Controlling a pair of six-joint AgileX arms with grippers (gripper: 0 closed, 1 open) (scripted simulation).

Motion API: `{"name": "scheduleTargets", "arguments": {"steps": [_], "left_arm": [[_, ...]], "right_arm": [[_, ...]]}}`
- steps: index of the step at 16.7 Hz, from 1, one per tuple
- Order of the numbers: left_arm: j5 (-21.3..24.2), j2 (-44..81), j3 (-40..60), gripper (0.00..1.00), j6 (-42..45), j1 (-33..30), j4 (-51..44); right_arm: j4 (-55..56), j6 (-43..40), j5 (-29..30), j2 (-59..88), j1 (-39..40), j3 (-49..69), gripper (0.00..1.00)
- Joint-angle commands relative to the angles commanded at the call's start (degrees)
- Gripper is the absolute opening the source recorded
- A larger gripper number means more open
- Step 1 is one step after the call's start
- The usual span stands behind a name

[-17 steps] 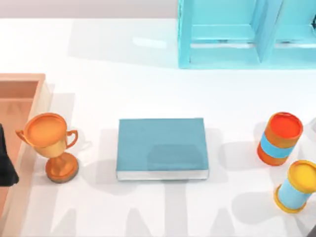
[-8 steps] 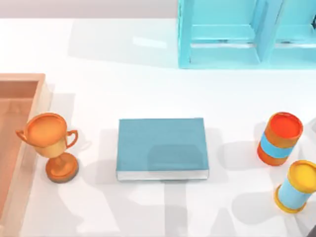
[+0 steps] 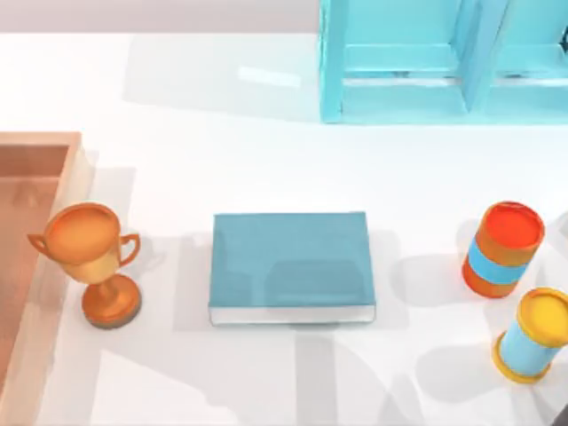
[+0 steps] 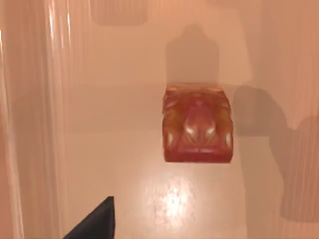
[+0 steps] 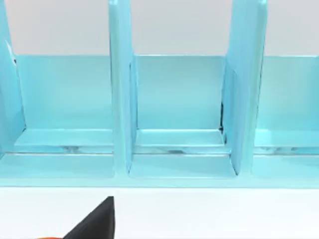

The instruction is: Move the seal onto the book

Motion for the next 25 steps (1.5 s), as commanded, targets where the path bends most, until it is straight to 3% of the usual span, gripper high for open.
{"name": "scheduleTargets", "arguments": {"steps": [5, 12, 25], "left_arm": [[0.1, 11.5, 10.6, 1.00, 2.0, 1.9, -8.4], [0.1, 12.1, 11.1, 1.00, 2.1, 1.7, -8.7], [0.1, 17.0, -1.4, 1.00, 2.3, 2.0, 9.1]], "right_arm": [[0.0, 0.0, 0.0, 0.0, 0.0, 0.0, 1.00], [0.0, 0.0, 0.0, 0.0, 0.0, 0.0, 1.00], [0.0, 0.0, 0.0, 0.0, 0.0, 0.0, 1.00]]}}
